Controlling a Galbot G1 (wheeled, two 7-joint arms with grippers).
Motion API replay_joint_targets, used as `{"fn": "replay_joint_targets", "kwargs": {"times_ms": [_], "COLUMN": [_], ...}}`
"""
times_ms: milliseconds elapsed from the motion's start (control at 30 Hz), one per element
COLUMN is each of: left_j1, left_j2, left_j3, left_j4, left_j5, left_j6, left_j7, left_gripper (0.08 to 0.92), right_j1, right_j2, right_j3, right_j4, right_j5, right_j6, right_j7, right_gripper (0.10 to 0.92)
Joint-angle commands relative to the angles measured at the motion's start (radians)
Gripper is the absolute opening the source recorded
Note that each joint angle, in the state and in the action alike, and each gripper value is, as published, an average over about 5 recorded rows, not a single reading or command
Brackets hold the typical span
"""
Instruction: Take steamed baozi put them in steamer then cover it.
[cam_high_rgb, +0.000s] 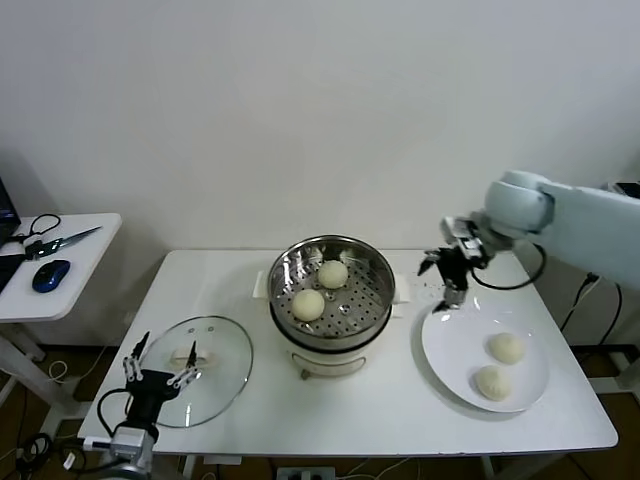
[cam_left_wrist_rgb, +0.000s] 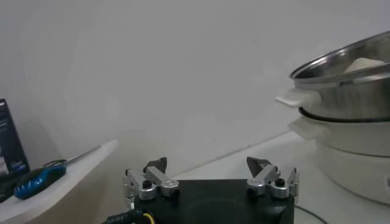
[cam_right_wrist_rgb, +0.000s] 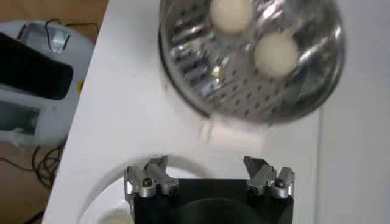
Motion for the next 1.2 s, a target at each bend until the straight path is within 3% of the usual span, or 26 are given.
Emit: {"fn": "replay_joint_targets", "kwargs": {"times_ms": [33,367,1200], "left_j1": [-0.002,-0.013,0.000], "left_j2": [-0.006,-0.023,-0.031], "left_j3": [-0.002,0.007,0.005], "left_j4": [0.000,0.012,0.019], "left_j5": [0.005,0.019,0.030], "left_j6": [0.003,0.007,0.000], "left_j7": [0.000,0.000,0.000], "left_gripper": [0.823,0.823,0.823], "right_j1": [-0.515,-0.591,-0.556], "right_j2": [-0.248,-0.218,-0.035], "right_j3": [0.373,0.387,0.330], "right_j4": [0.020,-0.036,-0.142], "right_j5": [-0.302,-0.396,-0.410], "right_j6": [0.056,0.066,0.049], "right_j7": [-0.059,-0.055,-0.028], "right_gripper": [0.823,0.823,0.822]}}
